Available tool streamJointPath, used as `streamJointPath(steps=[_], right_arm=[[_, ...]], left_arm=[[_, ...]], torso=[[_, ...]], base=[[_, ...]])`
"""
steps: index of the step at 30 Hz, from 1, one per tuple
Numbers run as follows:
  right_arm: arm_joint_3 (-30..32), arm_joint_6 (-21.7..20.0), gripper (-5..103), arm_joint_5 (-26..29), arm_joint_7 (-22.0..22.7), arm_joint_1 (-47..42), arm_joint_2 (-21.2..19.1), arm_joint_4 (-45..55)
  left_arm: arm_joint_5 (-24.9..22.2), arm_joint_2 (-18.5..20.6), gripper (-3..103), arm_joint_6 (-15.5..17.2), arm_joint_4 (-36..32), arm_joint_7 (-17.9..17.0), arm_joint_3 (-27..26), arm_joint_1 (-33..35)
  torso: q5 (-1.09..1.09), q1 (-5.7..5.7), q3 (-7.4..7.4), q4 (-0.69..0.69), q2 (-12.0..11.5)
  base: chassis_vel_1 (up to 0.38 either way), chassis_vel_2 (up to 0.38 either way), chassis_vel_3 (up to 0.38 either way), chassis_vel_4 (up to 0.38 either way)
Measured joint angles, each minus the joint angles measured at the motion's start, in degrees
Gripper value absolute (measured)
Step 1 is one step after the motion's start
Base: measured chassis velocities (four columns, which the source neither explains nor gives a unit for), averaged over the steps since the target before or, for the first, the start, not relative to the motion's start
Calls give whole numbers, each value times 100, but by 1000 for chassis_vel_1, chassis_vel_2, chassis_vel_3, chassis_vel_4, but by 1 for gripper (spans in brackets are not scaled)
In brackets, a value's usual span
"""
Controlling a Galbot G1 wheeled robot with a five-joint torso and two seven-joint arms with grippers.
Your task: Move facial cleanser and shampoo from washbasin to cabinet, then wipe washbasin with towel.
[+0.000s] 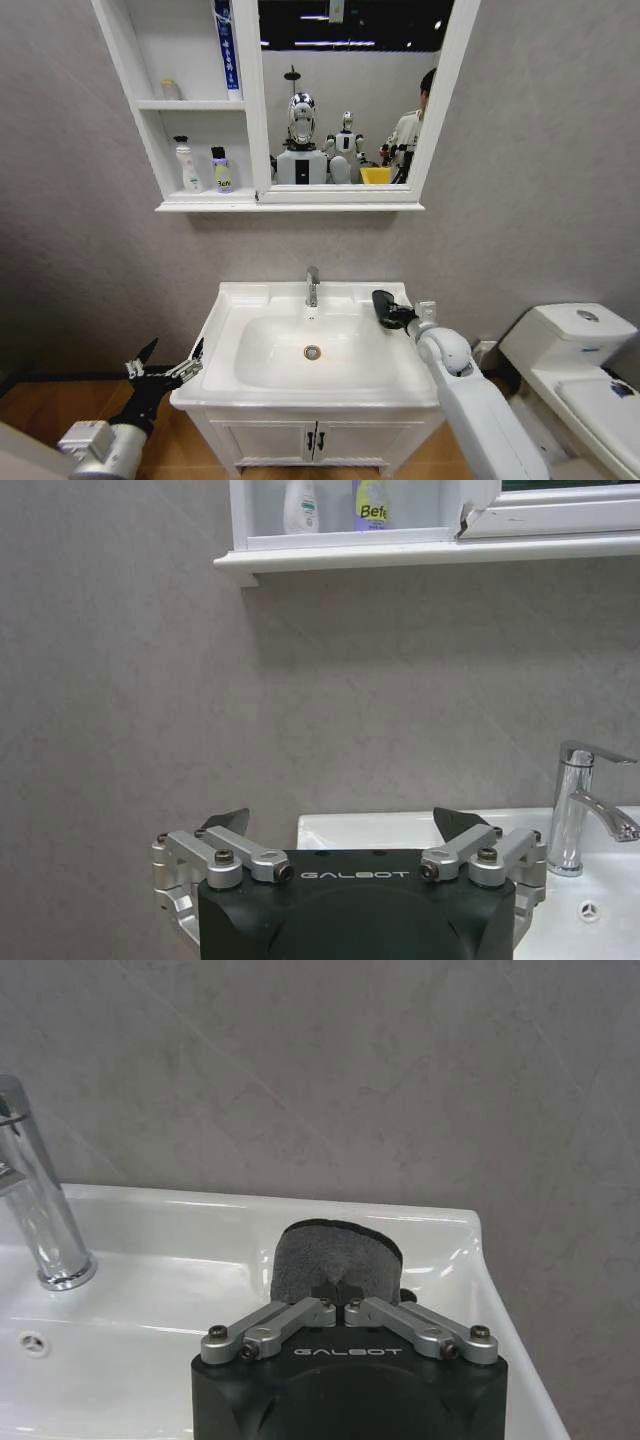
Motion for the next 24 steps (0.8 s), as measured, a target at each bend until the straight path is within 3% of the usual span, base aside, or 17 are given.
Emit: streamJointPath(steps=[9,19,24], right_arm=[[54,-4,0,-36,7,-26,7,-101],[204,5,0,-222,-457,293,-100,-630],[199,320,-2,-736,-810,317,-77,-1049]], left_arm=[[0,0,100,0,0,0,0,0],[0,0,100,0,0,0,0,0],[0,0,100,0,0,0,0,0]], torso=[[1,0,0,1,0],[0,0,0,2,0],[1,0,0,1,-1]], base=[[0,0,0,0],[0,0,0,0],[0,0,0,0]])
